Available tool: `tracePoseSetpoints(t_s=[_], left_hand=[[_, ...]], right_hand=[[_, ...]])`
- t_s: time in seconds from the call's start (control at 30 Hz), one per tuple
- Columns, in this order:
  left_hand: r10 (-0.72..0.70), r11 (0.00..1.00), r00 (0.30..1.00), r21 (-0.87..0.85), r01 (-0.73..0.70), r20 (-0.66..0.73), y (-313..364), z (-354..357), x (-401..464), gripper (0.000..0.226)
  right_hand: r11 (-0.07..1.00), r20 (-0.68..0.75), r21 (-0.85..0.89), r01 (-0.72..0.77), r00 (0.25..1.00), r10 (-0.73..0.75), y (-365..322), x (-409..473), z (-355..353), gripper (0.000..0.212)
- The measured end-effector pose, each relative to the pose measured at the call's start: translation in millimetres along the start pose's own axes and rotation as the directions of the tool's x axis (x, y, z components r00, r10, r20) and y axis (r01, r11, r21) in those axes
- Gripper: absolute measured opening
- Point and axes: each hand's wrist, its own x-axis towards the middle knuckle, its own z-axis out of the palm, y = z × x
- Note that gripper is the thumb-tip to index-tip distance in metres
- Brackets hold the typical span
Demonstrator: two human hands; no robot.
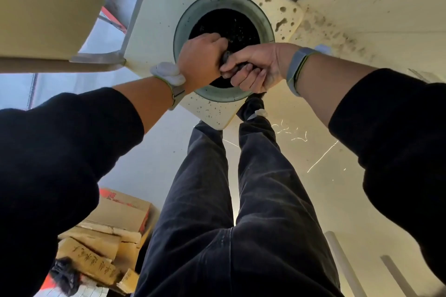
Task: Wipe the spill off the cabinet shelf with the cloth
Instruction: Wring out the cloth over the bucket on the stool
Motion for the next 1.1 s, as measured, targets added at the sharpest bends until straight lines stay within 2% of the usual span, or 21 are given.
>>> tracePoseSetpoints(t_s=[0.03,0.1,0.13,0.17,0.2,0.27,0.3,0.37,0.4,0.5,0.6,0.67,0.8,0.87,0.93,0.97,1.0,1.07,1.1], left_hand=[[0.043,0.994,0.995,0.097,-0.051,0.085,-0.5,-3.8,4.7,0.041],[0.067,0.966,0.96,0.224,-0.131,0.274,-2.3,-11.7,16.4,0.045],[0.037,0.962,0.938,0.24,-0.126,0.343,-1.8,-14.4,19.9,0.042],[-0.008,0.97,0.918,0.228,-0.09,0.396,0.0,-16.8,24.4,0.036],[-0.063,0.98,0.901,0.198,-0.025,0.429,1.6,-16.0,25.8,0.029],[-0.193,0.981,0.858,0.108,0.161,0.477,4.4,-11.4,27.3,0.015],[-0.249,0.966,0.827,0.064,0.252,0.505,5.7,-8.3,27.5,0.009],[-0.311,0.927,0.765,0.001,0.376,0.564,7.2,-3.8,28.5,0.008],[-0.32,0.907,0.73,-0.026,0.42,0.604,7.3,-1.5,29.5,0.01],[-0.28,0.85,0.6,-0.097,0.517,0.749,6.0,2.6,32.0,0.02],[-0.197,0.685,0.444,-0.201,0.7,0.874,3.2,4.8,32.7,0.042],[-0.169,0.596,0.365,-0.2,0.778,0.916,2.0,4.3,32.7,0.047],[-0.138,0.509,0.257,-0.154,0.847,0.957,-2.0,-0.7,29.4,0.053],[-0.138,0.467,0.268,-0.175,0.867,0.954,-1.5,-4.5,24.6,0.055],[-0.202,0.453,0.354,-0.233,0.86,0.913,0.6,-15.5,23.7,0.052],[-0.227,0.462,0.418,-0.281,0.841,0.88,-0.7,-17.7,24.3,0.05],[-0.284,0.508,0.481,-0.295,0.809,0.829,2.6,-24.9,21.9,0.046],[-0.319,0.626,0.59,-0.303,0.718,0.742,10.7,-43.5,15.5,0.029],[-0.307,0.623,0.603,-0.323,0.712,0.736,11.1,-45.9,14.0,0.019]], right_hand=[[0.998,-0.061,-0.048,-0.037,0.998,0.034,0.9,3.2,2.2,0.035],[0.972,-0.318,-0.204,-0.12,0.947,0.05,-0.8,11.3,6.7,0.042],[0.938,-0.474,-0.308,-0.162,0.88,-0.004,-1.6,17.3,9.8,0.041],[0.882,-0.606,-0.427,-0.2,0.787,-0.114,-4.8,19.5,13.2,0.037],[0.794,-0.678,-0.558,-0.239,0.683,-0.271,-6.2,22.2,16.2,0.034],[0.537,-0.639,-0.767,-0.352,0.498,-0.586,-6.5,26.9,15.7,0.032],[0.412,-0.581,-0.806,-0.424,0.438,-0.685,-4.8,29.4,14.9,0.033],[0.255,-0.488,-0.806,-0.534,0.357,-0.796,-0.1,33.2,13.7,0.034],[0.198,-0.454,-0.796,-0.571,0.348,-0.82,3.2,33.2,12.8,0.034],[0.075,-0.372,-0.794,-0.604,0.383,-0.846,11.9,30.7,8.9,0.036],[-0.013,-0.301,-0.783,-0.622,0.398,-0.867,16.3,27.3,4.1,0.026],[-0.029,-0.281,-0.773,-0.633,0.384,-0.879,15.3,26.1,2.2,0.019],[-0.034,-0.262,-0.767,-0.641,0.36,-0.895,12.3,23.6,9.8,0.019],[-0.014,-0.272,-0.765,-0.644,0.342,-0.899,12.4,23.6,19.6,0.018],[0.055,-0.322,-0.753,-0.656,0.293,-0.9,7.8,19.1,31.7,0.021],[0.106,-0.342,-0.772,-0.626,0.269,-0.901,4.3,17.8,34.7,0.023],[0.16,-0.37,-0.791,-0.59,0.254,-0.894,4.1,15.2,40.7,0.022],[0.252,-0.426,-0.83,-0.497,0.274,-0.862,9.2,7.7,55.0,0.012],[0.31,-0.453,-0.85,-0.426,0.291,-0.843,9.7,7.5,52.9,0.018]])
